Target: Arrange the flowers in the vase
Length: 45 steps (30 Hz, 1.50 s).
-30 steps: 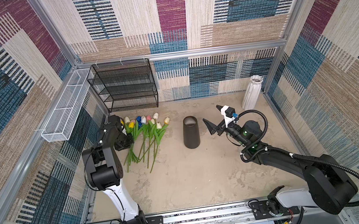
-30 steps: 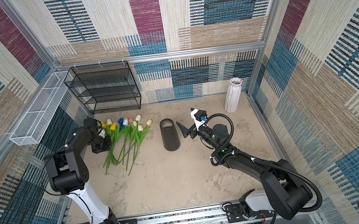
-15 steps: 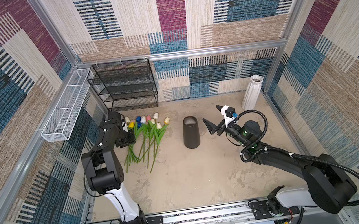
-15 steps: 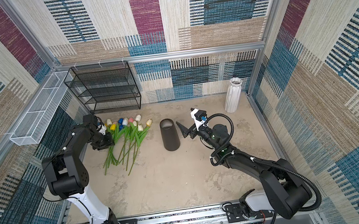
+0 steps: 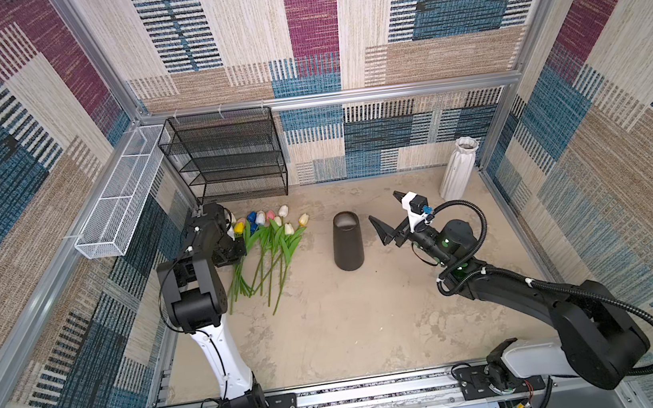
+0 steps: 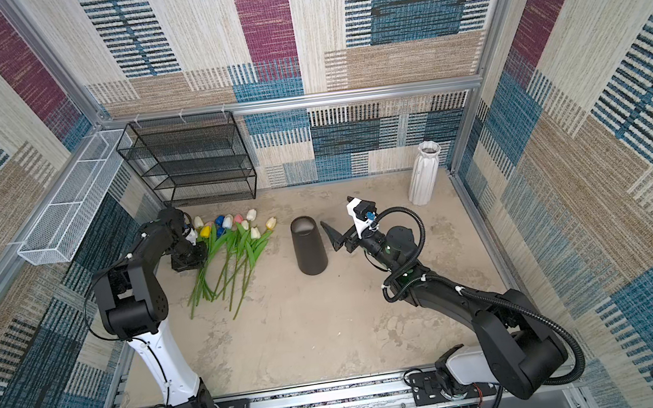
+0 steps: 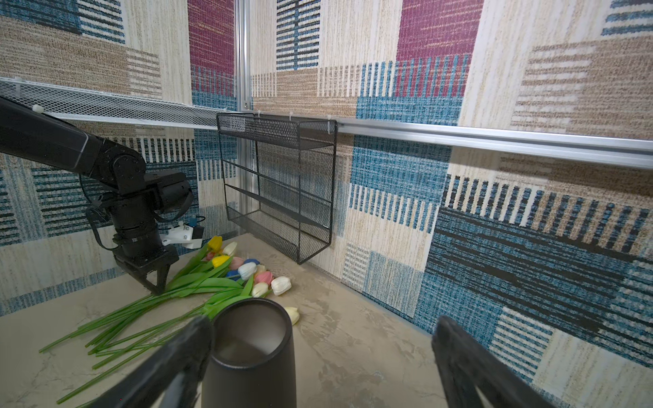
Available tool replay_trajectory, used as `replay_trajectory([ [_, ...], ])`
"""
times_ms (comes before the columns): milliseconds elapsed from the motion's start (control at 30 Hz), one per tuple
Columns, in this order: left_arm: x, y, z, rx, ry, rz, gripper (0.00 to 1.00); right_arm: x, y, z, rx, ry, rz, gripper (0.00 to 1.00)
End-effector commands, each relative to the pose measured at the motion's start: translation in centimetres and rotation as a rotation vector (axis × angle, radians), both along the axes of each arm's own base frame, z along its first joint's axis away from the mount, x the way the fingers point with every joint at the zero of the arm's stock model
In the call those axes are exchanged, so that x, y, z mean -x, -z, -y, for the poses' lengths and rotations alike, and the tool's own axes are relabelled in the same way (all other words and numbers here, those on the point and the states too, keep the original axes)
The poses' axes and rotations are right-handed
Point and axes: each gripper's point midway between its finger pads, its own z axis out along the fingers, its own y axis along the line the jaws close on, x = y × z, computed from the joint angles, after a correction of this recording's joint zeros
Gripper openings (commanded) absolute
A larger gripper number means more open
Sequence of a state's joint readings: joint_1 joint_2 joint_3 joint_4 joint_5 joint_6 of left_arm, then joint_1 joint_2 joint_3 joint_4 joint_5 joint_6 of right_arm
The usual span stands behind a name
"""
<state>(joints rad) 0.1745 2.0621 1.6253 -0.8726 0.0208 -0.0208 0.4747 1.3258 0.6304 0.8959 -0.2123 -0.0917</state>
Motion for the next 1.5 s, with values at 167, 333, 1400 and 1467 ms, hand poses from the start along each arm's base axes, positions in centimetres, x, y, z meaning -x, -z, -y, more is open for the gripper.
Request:
replay_trajectory([
  [167,0.0,0.1,-0.6,-0.029,0.021,-0.002,0.49,-0.1,-0.6,0.2,-0.013,0.016,0.032,1.00],
  [333,-0.3,1.4,-0.5,-0.017,0.027,-0.029,0.34,0.0,-0.5,0.4,-0.014,0.022,0.030,1.00],
  [1400,3.3,-7.7,13.7,0.184,0.185,0.215,0.09,1.4,-0.5,0.8,-0.037,0.003,0.040,1.00],
  [1467,3.1,-7.0,13.9,0.196,0.184,0.208,0.00,1.3,-0.5,0.8,-0.035,0.003,0.037,1.00],
])
